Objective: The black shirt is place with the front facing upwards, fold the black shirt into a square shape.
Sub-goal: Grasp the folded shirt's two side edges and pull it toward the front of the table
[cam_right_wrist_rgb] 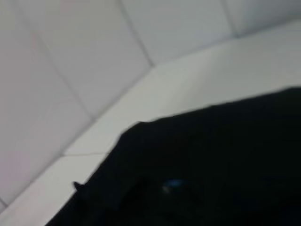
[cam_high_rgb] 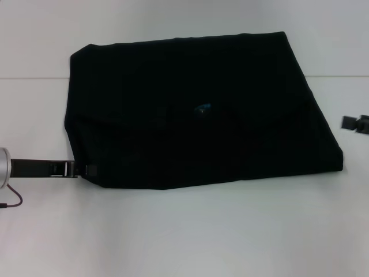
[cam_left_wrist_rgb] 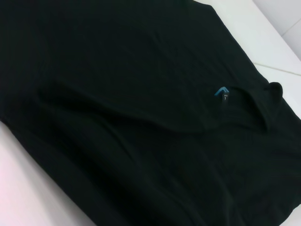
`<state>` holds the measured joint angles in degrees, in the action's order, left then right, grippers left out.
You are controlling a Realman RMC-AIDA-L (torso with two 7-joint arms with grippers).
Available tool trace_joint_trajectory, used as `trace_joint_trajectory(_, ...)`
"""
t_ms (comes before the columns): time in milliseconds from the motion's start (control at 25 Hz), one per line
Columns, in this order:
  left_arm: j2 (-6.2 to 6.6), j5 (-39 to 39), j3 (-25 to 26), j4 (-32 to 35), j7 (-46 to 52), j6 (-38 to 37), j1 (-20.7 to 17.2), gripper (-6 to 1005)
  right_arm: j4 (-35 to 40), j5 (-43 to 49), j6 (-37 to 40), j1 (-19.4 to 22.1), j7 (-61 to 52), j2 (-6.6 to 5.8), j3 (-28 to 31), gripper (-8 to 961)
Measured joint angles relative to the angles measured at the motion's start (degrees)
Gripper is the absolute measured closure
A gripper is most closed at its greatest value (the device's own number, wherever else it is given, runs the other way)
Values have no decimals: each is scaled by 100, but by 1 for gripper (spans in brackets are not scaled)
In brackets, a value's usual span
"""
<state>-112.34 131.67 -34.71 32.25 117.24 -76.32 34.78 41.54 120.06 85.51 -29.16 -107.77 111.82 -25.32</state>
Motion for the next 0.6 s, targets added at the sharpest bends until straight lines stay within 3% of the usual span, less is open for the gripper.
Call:
trace_joint_trajectory(120, 7, -6, 39, 0, 11, 35, 3, 921, 218, 383, 50, -175, -534, -118, -4, 29)
trace_joint_trajectory(600, 3, 8, 149, 0, 122, 231, -5, 828, 290, 489, 154, -297, -277, 65, -194, 29)
